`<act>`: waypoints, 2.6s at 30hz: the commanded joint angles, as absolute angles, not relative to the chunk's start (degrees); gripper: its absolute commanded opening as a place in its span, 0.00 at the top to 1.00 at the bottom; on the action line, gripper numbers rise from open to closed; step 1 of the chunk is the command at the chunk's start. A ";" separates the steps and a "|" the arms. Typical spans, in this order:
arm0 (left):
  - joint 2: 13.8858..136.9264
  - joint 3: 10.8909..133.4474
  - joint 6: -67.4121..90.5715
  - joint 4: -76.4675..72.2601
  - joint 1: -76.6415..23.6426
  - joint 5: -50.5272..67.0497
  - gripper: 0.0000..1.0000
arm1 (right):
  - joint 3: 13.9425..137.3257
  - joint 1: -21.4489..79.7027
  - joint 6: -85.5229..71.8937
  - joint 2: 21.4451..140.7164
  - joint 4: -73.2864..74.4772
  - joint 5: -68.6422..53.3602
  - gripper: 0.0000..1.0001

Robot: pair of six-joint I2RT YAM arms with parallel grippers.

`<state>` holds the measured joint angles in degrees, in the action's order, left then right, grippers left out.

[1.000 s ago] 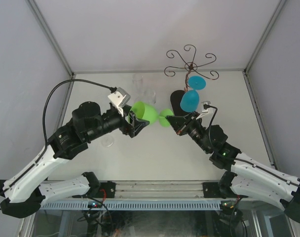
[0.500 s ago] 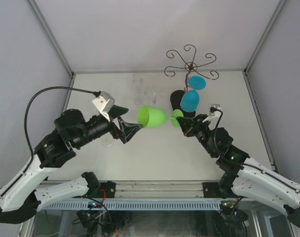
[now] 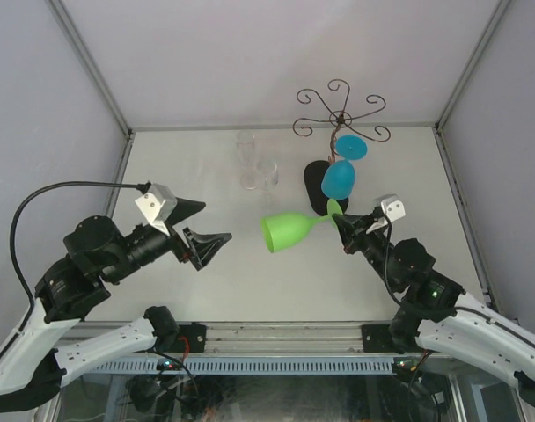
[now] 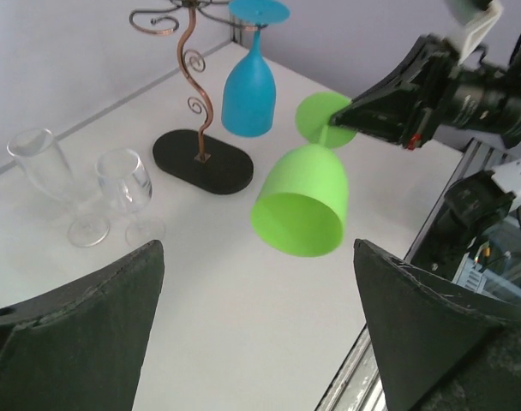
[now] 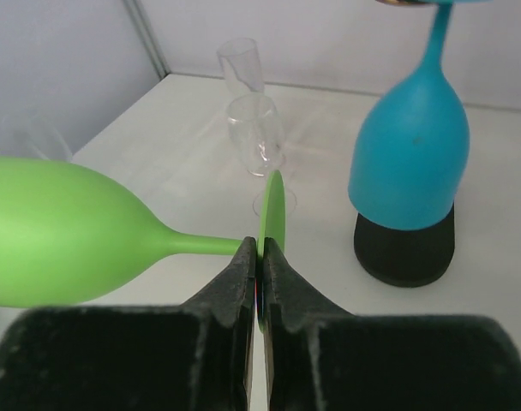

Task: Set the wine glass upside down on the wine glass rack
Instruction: Turn the wine glass upside down at the wine rack.

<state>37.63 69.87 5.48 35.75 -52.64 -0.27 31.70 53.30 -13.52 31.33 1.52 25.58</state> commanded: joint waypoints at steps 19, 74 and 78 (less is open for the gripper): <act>36.64 57.11 -15.10 21.53 -52.62 4.49 0.13 | 43.50 71.61 37.47 40.61 4.23 20.49 1.00; 46.97 61.02 -31.84 20.37 -81.39 2.37 0.63 | 52.16 76.29 32.49 37.61 19.85 -10.51 1.00; 49.21 62.31 -31.84 20.30 -81.80 2.58 0.66 | 52.12 76.25 32.09 36.87 19.15 -11.46 1.00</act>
<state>47.59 57.95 -32.05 21.10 -81.23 0.91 49.69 75.83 33.50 37.63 22.65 -9.69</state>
